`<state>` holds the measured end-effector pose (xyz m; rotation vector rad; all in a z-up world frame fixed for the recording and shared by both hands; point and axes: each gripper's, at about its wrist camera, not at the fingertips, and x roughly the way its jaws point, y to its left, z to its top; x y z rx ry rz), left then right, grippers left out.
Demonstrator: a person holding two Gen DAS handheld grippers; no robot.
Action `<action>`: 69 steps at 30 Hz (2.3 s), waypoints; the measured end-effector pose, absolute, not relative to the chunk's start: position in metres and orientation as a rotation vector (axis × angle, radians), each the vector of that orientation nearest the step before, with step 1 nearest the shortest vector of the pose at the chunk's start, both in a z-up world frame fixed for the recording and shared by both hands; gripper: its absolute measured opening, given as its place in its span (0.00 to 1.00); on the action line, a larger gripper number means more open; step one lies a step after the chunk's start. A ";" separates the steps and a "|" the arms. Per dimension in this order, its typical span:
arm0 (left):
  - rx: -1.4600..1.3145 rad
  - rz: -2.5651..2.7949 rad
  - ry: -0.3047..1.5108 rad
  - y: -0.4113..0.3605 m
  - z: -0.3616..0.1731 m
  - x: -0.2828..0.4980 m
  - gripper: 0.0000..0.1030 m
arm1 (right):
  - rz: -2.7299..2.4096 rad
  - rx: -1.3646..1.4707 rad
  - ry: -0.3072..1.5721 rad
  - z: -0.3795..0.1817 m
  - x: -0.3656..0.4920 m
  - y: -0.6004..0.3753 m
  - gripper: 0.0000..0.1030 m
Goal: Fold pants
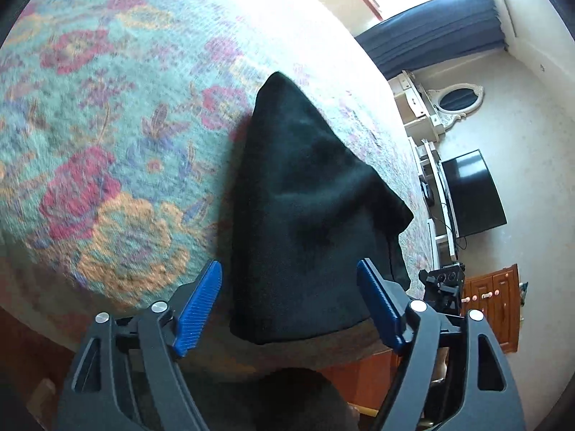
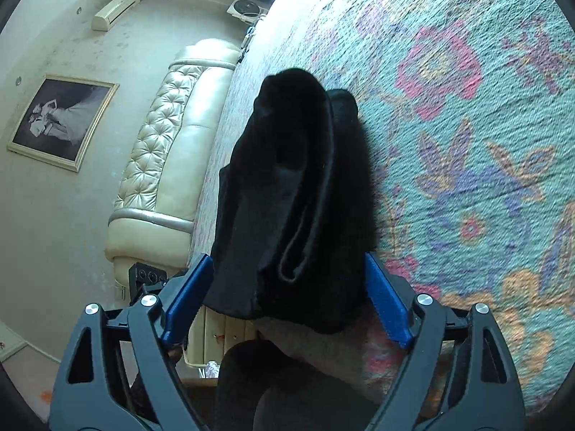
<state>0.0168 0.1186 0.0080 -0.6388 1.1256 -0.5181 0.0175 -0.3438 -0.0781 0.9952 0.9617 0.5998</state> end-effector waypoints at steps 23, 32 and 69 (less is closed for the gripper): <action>-0.691 -0.579 1.127 0.067 -0.051 0.166 0.46 | 0.560 0.896 0.961 -0.085 0.123 -0.346 0.53; -0.520 -0.497 1.090 0.042 -0.033 0.159 0.27 | 0.520 0.895 0.884 -0.088 0.113 -0.349 0.35; -0.524 -0.394 1.047 0.068 -0.044 0.193 0.28 | 0.480 0.900 0.876 -0.083 0.201 -0.310 0.33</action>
